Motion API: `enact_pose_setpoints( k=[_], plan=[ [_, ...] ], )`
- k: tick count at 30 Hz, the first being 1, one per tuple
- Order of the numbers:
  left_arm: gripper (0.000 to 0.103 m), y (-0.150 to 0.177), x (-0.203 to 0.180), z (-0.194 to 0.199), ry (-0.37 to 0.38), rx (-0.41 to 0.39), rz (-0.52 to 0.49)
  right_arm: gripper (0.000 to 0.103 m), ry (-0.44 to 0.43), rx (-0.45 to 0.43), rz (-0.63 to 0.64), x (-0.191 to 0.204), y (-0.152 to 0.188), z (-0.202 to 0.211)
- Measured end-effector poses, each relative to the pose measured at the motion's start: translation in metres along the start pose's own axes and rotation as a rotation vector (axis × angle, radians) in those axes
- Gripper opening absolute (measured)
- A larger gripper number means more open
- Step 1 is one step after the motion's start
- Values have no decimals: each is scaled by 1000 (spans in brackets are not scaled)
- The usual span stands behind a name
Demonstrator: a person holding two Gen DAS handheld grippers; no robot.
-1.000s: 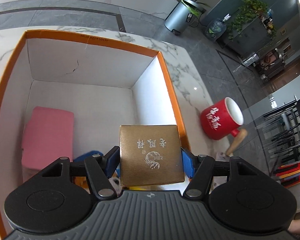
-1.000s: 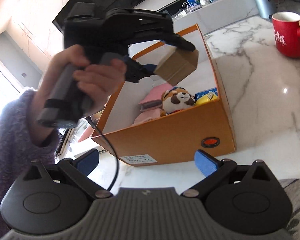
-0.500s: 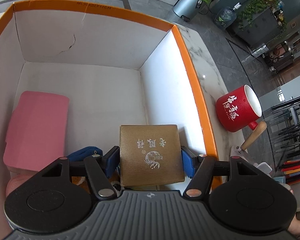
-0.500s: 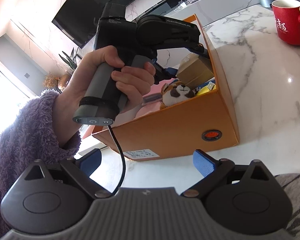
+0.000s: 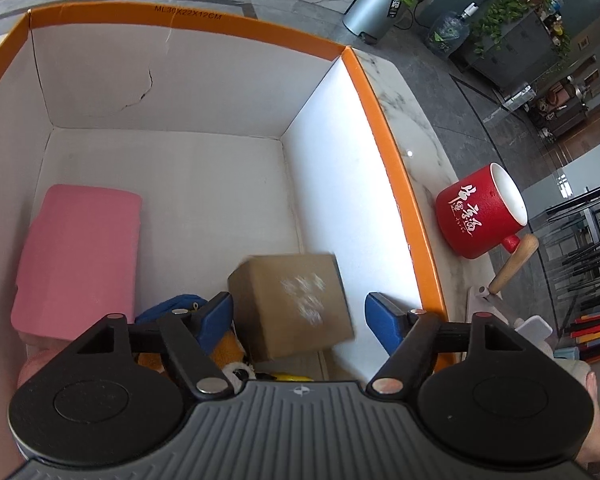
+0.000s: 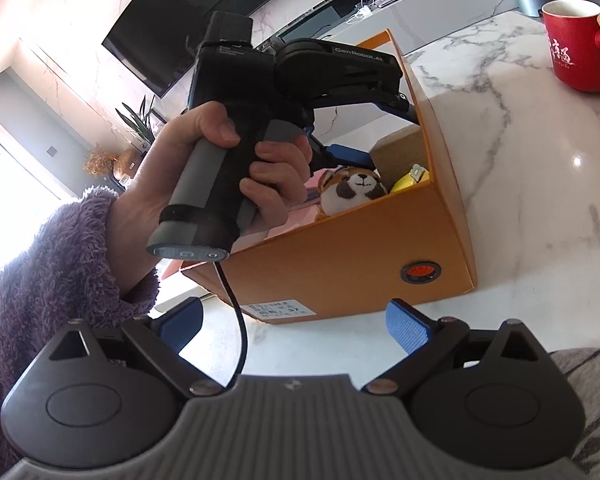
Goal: Organize objects
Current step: 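Carry the gold square box into the shoebox with the left tool and release, then withdraw both tools from the shoebox back over the table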
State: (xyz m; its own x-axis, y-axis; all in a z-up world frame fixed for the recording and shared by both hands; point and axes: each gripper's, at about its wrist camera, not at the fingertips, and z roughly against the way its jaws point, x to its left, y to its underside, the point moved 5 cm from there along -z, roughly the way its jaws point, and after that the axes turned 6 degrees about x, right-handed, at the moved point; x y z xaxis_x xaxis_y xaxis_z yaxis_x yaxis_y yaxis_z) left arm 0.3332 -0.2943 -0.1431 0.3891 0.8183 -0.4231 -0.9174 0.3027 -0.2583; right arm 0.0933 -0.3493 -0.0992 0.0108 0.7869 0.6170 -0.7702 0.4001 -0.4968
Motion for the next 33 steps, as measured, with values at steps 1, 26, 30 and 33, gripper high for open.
enact_pose_setpoints(
  k=[1,26,30,33],
  plan=[
    [89,0,-1,1,-4,-4,-10,99,0,1,-1,0,0,-1],
    [98,10,-21,26,-21,-76,-103,99,71,4,30,1,3,-3],
    [98,19,-25,43,3,-113,-132,99,106,-3,41,2,3,-5],
    [98,27,-28,59,5,-133,-158,99,117,-8,68,7,3,-6]
  ],
)
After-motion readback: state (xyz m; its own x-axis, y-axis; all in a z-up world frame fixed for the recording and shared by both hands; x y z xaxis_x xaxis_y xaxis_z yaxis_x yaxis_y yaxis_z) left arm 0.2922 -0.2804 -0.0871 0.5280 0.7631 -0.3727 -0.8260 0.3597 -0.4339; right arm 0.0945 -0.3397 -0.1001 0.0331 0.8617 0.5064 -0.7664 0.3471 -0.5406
